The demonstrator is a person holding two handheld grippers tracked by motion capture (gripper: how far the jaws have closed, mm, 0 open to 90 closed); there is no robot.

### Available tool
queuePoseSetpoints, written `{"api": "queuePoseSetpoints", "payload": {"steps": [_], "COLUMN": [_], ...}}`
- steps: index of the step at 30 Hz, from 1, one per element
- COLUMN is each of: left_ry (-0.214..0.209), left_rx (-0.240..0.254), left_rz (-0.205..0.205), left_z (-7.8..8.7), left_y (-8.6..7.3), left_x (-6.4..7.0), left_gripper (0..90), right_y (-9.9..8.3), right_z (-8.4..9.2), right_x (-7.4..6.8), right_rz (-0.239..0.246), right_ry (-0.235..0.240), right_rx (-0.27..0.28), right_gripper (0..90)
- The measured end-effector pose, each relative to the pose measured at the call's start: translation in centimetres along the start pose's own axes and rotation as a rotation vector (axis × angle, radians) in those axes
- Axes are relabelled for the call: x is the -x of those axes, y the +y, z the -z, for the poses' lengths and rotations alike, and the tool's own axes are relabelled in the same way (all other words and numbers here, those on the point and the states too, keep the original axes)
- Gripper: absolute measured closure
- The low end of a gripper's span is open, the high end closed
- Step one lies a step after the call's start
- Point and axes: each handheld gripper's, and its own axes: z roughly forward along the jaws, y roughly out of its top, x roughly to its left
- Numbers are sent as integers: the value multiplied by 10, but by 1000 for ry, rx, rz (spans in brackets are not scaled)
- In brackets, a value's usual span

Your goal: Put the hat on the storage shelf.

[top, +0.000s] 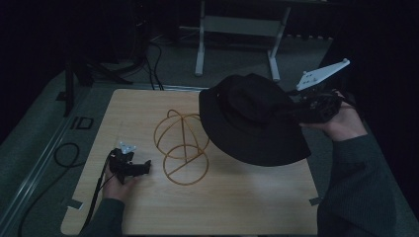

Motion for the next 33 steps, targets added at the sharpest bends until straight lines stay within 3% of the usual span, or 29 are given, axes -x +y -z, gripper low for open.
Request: {"api": "queuePoseSetpoints", "payload": {"steps": [33], "left_ry": [-3], "left_rx": [0], "left_rz": [-2], "left_z": [0], "left_y": [0], "left_x": [0], "left_gripper": [15], "right_y": [22], "right_z": [-5], "right_x": [-3], "right_rz": [31], "right_ry": [35], "right_rx": [58], "right_gripper": [856]}}
